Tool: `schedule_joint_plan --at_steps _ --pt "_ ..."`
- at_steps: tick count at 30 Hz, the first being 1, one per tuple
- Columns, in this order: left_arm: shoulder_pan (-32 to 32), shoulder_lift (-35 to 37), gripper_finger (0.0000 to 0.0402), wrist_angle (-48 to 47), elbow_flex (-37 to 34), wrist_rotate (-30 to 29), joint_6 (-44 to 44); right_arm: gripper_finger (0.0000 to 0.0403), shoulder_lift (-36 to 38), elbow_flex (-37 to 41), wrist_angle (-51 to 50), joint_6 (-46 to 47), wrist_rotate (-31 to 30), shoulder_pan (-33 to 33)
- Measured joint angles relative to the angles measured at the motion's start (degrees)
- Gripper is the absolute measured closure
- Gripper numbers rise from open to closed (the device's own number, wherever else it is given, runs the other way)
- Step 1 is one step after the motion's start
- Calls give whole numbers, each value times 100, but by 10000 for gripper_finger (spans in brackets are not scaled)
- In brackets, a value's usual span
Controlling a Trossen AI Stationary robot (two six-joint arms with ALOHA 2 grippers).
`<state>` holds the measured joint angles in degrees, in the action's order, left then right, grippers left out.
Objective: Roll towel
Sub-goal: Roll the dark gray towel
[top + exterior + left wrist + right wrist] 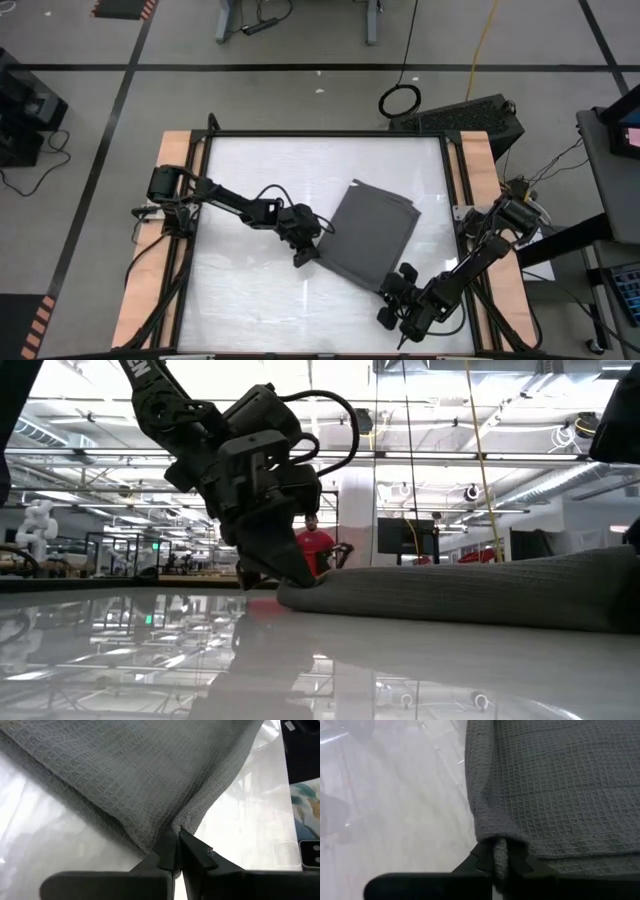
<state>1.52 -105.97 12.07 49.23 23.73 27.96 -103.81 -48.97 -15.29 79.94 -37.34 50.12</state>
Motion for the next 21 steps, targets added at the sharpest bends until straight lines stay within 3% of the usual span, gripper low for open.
schedule_joint_plan --at_steps 11,21 --pt "37 0 373 451 0 162 -1031 403 2 0 -8 305 -30 277" --pt "48 0 242 835 0 449 -1450 403 7 0 -28 1041 -38 526"
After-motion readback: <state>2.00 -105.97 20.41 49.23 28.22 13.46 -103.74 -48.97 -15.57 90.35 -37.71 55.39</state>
